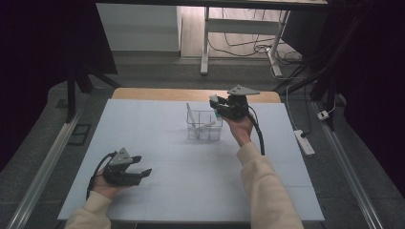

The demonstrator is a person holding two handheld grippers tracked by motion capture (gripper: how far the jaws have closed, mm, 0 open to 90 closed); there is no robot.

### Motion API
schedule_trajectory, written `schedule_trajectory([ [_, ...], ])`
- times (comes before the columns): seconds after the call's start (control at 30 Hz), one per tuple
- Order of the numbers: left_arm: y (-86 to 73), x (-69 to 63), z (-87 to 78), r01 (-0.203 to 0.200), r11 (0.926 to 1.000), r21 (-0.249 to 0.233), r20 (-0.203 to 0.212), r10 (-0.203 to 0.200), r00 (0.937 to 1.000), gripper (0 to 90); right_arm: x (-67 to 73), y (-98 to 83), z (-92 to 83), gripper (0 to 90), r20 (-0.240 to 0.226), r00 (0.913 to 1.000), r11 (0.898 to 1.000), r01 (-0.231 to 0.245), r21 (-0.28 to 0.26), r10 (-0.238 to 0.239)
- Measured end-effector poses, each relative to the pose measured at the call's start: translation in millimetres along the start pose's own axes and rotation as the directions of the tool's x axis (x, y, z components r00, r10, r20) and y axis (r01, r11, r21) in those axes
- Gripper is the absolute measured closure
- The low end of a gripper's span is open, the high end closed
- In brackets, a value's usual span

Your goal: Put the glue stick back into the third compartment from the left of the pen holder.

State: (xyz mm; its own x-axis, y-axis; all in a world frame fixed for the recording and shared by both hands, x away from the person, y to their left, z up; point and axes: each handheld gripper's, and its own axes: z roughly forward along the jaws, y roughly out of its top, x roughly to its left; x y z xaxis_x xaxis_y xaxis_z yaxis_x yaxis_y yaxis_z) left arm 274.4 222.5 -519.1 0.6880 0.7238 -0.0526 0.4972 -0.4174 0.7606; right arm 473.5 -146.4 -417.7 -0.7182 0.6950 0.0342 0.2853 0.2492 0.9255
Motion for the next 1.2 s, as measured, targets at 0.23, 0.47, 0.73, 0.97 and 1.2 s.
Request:
schedule_trajectory([
  [0.23,-0.2,0.1,0.0,0.000,1.0000,0.000,0.000,0.000,1.0000,32.5,-0.9,-6.2,11.5,63.9,0.001,1.0000,1.000,-0.004,0.023,0.004],
  [0.47,-0.3,0.4,0.0,0.000,1.0000,-0.001,0.000,0.000,1.0000,32.5,-3.5,-8.7,7.0,49.2,0.043,0.9991,0.999,-0.007,0.038,0.006],
  [0.73,-0.4,0.5,-0.1,0.001,1.0000,0.001,-0.002,-0.001,1.0000,32.4,-8.9,-11.5,-10.2,48.3,0.012,0.9998,0.999,-0.018,0.039,0.018],
  [0.97,-0.7,0.9,-0.2,0.003,1.0000,0.001,-0.004,-0.003,1.0000,32.4,-11.1,-26.1,-30.8,48.1,-0.006,0.9999,0.997,-0.013,0.072,0.014],
  [1.2,-0.5,0.2,-0.3,0.001,1.0000,0.001,-0.007,-0.001,1.0000,32.3,-13.7,-43.4,-54.4,48.1,-0.016,0.9999,0.995,-0.005,0.101,0.006],
])
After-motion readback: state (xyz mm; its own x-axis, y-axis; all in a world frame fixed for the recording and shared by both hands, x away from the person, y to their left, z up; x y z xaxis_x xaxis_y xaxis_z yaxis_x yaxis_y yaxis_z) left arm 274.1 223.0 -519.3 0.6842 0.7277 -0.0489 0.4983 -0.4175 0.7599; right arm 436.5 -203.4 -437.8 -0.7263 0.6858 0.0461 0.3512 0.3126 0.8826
